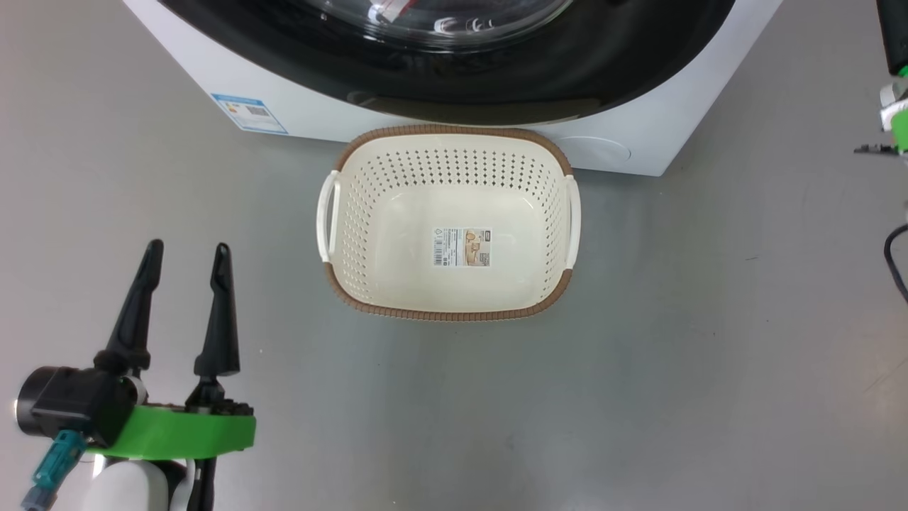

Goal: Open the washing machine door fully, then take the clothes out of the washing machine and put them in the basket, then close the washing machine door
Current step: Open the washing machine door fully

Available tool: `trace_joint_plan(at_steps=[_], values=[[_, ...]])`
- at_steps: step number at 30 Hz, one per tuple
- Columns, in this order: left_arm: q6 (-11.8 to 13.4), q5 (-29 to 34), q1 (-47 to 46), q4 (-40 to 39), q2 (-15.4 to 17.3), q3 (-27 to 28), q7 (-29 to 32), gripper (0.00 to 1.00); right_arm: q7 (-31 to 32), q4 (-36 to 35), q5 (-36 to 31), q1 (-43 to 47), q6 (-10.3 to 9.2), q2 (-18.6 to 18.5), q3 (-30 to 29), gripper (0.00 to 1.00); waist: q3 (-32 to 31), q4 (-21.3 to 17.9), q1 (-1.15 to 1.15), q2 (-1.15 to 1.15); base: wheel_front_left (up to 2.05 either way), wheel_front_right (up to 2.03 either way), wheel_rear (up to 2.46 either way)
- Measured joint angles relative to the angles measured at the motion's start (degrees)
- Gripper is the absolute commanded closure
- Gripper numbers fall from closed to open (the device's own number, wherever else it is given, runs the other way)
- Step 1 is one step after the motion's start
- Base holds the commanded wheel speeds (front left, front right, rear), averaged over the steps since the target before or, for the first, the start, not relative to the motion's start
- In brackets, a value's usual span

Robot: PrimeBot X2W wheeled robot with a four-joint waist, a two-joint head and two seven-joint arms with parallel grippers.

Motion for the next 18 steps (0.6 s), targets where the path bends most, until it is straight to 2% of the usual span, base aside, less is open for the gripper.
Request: trace_joint_plan(at_steps=[10,18], values=[[0.0,-0.1,-0.1,0.0,-0.2,0.0,0.0,0.00,8.5,2.5,9.9,-7.0,0.00,-0.8,2.4,1.00,1.2,0.7,0.00,0.00,0.00,0.00,0.00],[0.0,-0.2,-1.3,0.0,-0.6,0.0,0.0,0.00,15.2,6.1,14.6,-11.7,0.00,-0.7,2.5,1.00,2.8,1.6,0.00,0.00,0.00,0.00,0.00]])
